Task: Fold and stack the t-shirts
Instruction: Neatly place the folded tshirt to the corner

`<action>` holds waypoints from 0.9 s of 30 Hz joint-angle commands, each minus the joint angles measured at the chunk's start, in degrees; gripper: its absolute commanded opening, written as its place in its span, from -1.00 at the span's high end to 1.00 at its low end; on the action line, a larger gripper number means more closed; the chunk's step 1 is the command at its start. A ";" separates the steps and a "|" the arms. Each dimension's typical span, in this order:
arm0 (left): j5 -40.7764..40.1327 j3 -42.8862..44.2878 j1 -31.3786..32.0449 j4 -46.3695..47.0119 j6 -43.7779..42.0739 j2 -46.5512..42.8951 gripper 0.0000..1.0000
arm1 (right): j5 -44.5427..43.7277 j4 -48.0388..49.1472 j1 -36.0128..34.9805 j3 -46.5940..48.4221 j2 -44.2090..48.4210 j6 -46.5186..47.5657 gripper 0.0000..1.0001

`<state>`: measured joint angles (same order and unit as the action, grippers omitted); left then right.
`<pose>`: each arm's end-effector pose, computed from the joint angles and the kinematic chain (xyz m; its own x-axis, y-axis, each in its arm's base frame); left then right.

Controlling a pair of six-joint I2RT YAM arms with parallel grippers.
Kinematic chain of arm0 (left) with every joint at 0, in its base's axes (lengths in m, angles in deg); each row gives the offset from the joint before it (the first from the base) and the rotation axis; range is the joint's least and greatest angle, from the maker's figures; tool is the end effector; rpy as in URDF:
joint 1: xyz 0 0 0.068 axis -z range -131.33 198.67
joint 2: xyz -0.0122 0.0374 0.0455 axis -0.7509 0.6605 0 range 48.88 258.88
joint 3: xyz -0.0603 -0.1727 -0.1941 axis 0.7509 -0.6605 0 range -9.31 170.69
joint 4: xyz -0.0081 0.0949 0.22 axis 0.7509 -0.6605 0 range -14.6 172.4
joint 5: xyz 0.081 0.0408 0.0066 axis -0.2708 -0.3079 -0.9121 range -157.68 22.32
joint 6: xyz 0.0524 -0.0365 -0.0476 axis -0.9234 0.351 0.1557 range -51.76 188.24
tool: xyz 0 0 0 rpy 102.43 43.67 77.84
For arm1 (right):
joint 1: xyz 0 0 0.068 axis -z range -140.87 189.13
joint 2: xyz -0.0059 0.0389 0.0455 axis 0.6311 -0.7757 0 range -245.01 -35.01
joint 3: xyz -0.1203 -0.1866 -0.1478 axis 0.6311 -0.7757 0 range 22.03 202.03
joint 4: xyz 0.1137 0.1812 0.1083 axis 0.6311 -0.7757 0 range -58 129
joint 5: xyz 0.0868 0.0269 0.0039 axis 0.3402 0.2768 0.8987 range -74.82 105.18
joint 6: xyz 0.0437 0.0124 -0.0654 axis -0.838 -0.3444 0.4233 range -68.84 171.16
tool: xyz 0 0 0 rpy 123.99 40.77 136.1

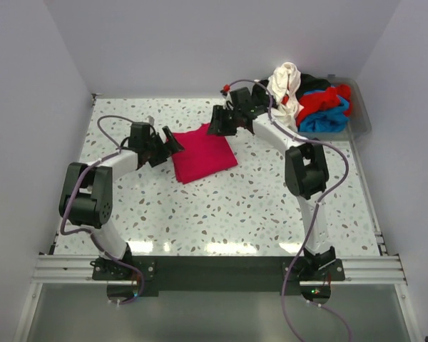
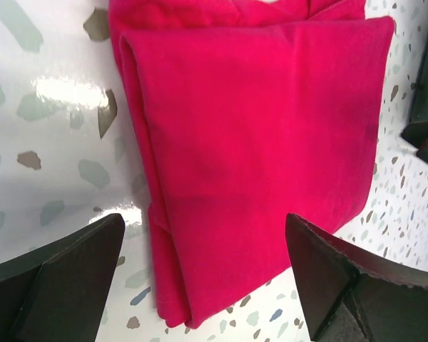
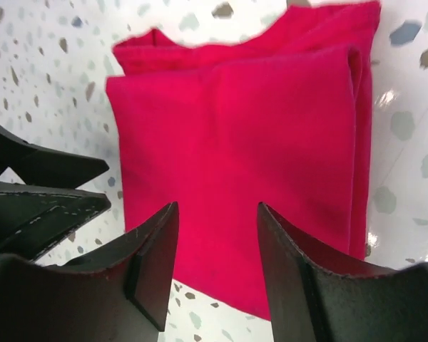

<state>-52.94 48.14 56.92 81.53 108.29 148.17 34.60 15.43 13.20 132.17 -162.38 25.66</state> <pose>0.3637 -0.0704 0.1694 -0.7222 -0.5241 -0.4513 -0.1840 0.7746 -0.6050 0.4496 0.2439 0.2193 -0.8054 0.0598 -0.5898 -0.3236 0.7892 0.5220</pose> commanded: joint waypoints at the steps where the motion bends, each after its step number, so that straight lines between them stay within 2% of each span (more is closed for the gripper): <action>1: 2.84 -2.17 0.01 8.24 3.36 -1.20 -1.00 | 3.61 -2.79 -0.17 -0.37 -2.35 0.01 -0.01; 9: 3.72 -5.42 0.36 12.73 5.74 2.58 -1.00 | 0.27 -8.32 -0.26 -2.66 -5.43 0.62 0.13; 24: -0.94 -3.75 5.98 12.55 6.88 8.55 -1.00 | 0.44 -7.28 -0.26 -7.40 -3.85 0.18 0.21; 26: -1.12 -2.87 7.13 12.64 6.97 9.52 -0.94 | 0.71 -7.10 -0.35 -8.10 -3.59 0.01 0.21; 27: -1.03 -2.52 7.48 12.55 6.97 9.87 -0.84 | 0.79 -6.75 -0.43 -8.28 -3.41 -0.08 0.21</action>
<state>-52.94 45.00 62.51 96.40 114.80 154.61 35.73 11.60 13.20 126.25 -167.28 25.60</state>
